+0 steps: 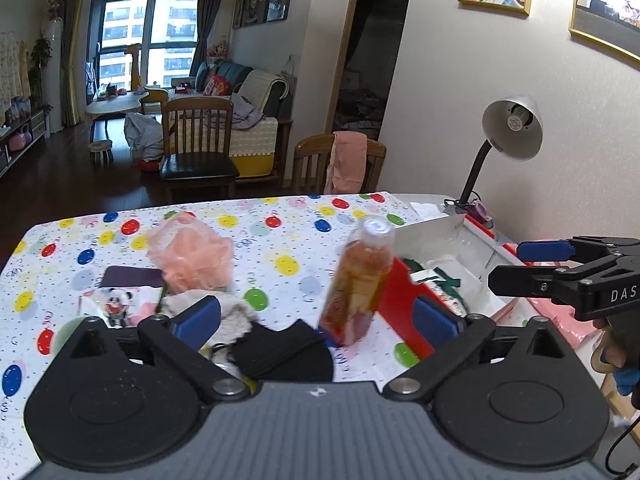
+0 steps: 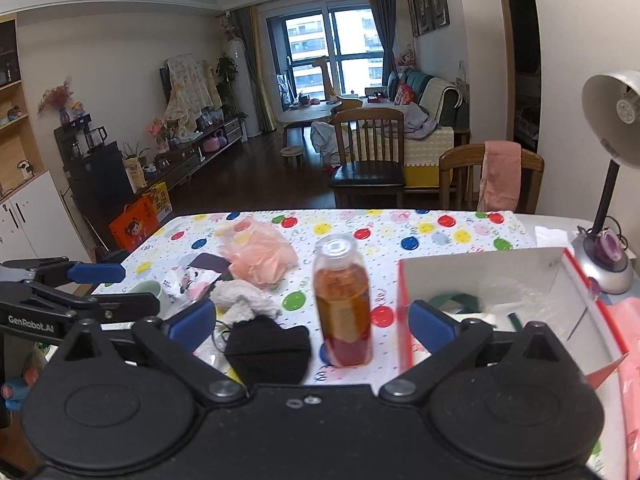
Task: Organize soft objects
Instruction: 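Move both tools back over the table toward the clear plastic bag, then grasp the clear plastic bag with left tool while right tool grasps white cloth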
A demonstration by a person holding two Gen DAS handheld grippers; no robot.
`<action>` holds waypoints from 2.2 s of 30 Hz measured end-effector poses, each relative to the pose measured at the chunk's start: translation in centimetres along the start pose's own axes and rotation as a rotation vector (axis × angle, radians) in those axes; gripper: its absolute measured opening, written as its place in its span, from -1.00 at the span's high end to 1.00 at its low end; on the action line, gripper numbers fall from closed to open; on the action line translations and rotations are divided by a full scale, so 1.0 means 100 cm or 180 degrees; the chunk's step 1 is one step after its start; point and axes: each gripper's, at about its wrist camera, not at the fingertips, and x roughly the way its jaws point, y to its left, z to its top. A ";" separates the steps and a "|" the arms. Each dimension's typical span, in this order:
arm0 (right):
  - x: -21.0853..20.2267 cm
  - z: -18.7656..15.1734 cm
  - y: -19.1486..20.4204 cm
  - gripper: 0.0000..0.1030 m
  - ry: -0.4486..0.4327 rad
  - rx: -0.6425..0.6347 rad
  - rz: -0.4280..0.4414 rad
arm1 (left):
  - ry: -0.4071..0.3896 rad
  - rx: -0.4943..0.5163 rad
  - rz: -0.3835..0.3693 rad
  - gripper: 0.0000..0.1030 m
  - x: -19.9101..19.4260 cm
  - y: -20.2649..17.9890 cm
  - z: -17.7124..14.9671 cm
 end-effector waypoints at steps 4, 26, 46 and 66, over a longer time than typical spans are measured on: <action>0.011 -0.006 0.017 -0.99 0.0059 -0.0026 -0.0018 | -0.0056 0.0046 -0.0034 -1.00 -0.006 0.022 -0.009; 0.092 -0.088 0.092 -0.93 0.0849 -0.0623 0.0388 | 0.0643 -0.0139 0.0072 -1.00 0.057 0.093 -0.075; 0.166 -0.130 0.110 -0.90 0.1399 -0.1272 0.0641 | 0.1305 -0.0113 0.0207 -0.98 0.153 0.101 -0.084; 0.171 -0.138 0.121 -0.25 0.1466 -0.1515 0.0715 | 0.1257 -0.0084 0.0198 0.14 0.155 0.107 -0.082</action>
